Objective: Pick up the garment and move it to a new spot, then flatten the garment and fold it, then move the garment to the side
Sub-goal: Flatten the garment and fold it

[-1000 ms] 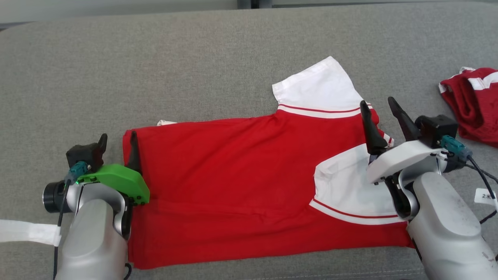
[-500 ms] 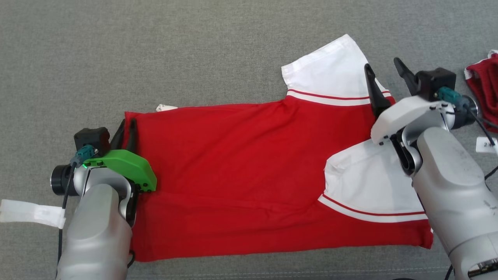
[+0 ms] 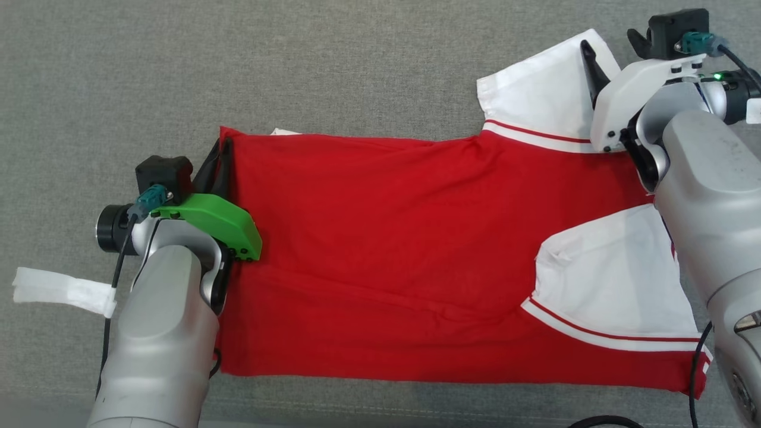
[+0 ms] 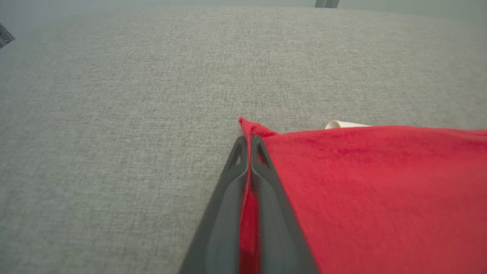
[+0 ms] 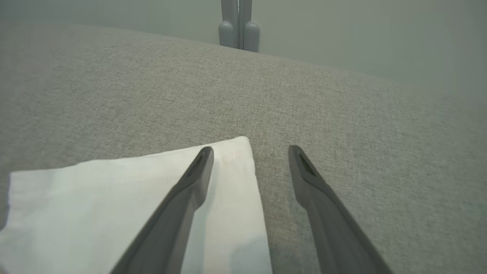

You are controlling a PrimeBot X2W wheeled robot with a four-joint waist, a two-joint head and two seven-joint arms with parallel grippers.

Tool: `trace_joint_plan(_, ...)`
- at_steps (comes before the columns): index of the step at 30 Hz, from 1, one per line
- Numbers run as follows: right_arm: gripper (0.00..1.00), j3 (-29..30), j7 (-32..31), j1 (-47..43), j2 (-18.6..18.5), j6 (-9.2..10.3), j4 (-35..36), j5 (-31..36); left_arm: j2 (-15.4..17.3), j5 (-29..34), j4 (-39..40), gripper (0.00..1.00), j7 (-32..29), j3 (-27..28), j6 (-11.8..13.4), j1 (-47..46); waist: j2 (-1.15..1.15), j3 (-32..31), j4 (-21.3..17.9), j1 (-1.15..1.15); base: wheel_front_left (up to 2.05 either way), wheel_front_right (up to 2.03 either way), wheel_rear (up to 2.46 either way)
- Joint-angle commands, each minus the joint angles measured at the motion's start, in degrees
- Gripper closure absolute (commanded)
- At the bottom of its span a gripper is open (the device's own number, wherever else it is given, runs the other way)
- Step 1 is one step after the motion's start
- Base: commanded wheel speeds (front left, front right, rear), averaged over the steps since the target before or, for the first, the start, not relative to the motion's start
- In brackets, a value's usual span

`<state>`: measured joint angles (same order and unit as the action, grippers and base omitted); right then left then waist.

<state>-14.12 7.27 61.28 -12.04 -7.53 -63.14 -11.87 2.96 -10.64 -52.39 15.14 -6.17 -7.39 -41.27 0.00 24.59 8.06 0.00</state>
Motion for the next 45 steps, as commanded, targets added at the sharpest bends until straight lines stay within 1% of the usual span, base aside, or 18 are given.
trace_joint_plan(1, 0.00, -0.2, -1.2, 1.9, -0.6, 0.10, -2.0, 0.8, 0.1, -0.7, 0.5, 1.00, -0.1, -0.8, -0.1, -1.3, 0.00, 1.8, 1.8, 0.00, 0.00, 0.00, 0.00)
trace_joint_plan(2, 0.00, 0.0, -1.6, 2.4, -0.3, 0.10, -3.0, 0.4, 0.1, -1.1, 0.6, 1.00, -0.1, -1.3, -0.1, -1.4, 0.00, 2.0, 2.0, 0.00, 0.00, 0.00, 0.00)
trace_joint_plan(3, 0.52, -0.4, -2.4, 3.1, 0.1, 0.10, -4.6, 0.3, 0.1, -2.1, 1.0, 1.00, -0.1, -2.2, -0.1, -1.5, 0.00, 2.3, 2.1, 0.00, 0.00, 0.00, 0.00)
trace_joint_plan(4, 0.52, -0.4, -2.4, 3.1, 0.1, 0.10, -4.6, 0.3, 0.1, -2.1, 1.0, 1.00, -0.1, -2.2, -0.1, -1.5, 0.00, 2.3, 2.1, 0.00, 0.00, 0.00, 0.00)
trace_joint_plan(5, 0.79, -0.5, -2.4, 3.4, 0.3, 0.10, -5.1, -0.2, 0.1, -2.5, 1.1, 1.00, -0.1, -2.5, -0.1, -1.6, 0.00, 2.4, 2.1, 0.00, 0.00, 0.00, 0.00)
trace_joint_plan(6, 1.00, -0.9, -1.8, 3.2, 0.3, 0.10, -5.8, -0.5, 0.1, -3.1, 1.1, 1.00, -0.1, -3.0, -0.1, -1.4, 0.00, 2.5, 2.1, 0.00, 0.00, 0.00, 0.00)
trace_joint_plan(9, 1.00, -0.9, 1.2, 3.5, -0.7, 0.11, -6.0, -1.0, 0.1, -2.5, 2.8, 1.00, -0.1, -2.7, 0.4, -0.7, 0.00, 1.9, 1.6, 0.00, 0.00, 0.00, 0.00)
trace_joint_plan(12, 1.00, -1.0, 4.5, 3.0, -0.5, 0.10, -5.8, -1.4, 0.1, -2.1, 4.0, 1.00, -0.1, -1.6, 0.5, 0.8, 0.00, 0.6, 0.8, 0.00, 0.00, 0.00, 0.00)
trace_joint_plan(16, 1.00, -1.0, 6.6, 1.3, -0.3, 0.11, -5.2, -2.5, 0.1, -1.0, 5.8, 1.00, -0.1, -0.7, 0.6, 1.9, 0.00, -1.5, 0.1, 0.00, 0.00, 0.00, 0.00)
trace_joint_plan(20, 1.00, -1.1, 7.8, -2.4, -0.4, 0.10, -2.5, -4.6, 0.2, 0.0, 6.8, 1.00, -0.1, 0.5, 0.5, 4.8, 0.00, -5.2, -1.1, 0.00, 0.00, 0.00, 0.00)
trace_joint_plan(23, 1.00, -0.4, 8.0, -6.0, -1.2, 0.10, 2.6, -7.1, 0.4, 0.5, 7.3, 1.00, -0.1, 1.4, 0.4, 6.7, 0.00, -7.9, -2.0, 0.00, 0.00, 0.00, 0.00)
trace_joint_plan(28, 1.00, 0.1, 7.9, -14.6, -2.2, 0.10, 11.9, -9.5, 0.8, 1.3, 8.6, 1.00, -0.1, 2.2, 0.1, 10.8, 0.00, -11.8, -3.7, 0.00, 0.00, 0.00, 0.00)
trace_joint_plan(34, 1.00, 0.0, 8.0, -24.9, -3.1, 0.10, 20.2, -11.9, 0.9, 1.6, 10.6, 1.00, -0.1, 3.2, 0.0, 15.8, 0.00, -15.5, -5.1, 0.00, 0.00, 0.00, 0.00)
trace_joint_plan(39, 1.00, 1.6, 7.9, -31.9, -3.5, 0.10, 25.2, -12.8, 1.0, 1.5, 12.2, 1.00, -0.1, 4.2, -0.1, 19.7, 0.00, -17.4, -6.0, 0.00, 0.00, 0.00, 0.00)
trace_joint_plan(45, 1.00, 2.5, 8.0, -39.0, -2.0, 0.10, 28.7, -13.0, 0.9, 0.9, 13.1, 1.00, -0.1, 6.0, -0.1, 24.3, 0.00, -19.7, -6.6, 0.00, 0.00, 0.00, 0.00)
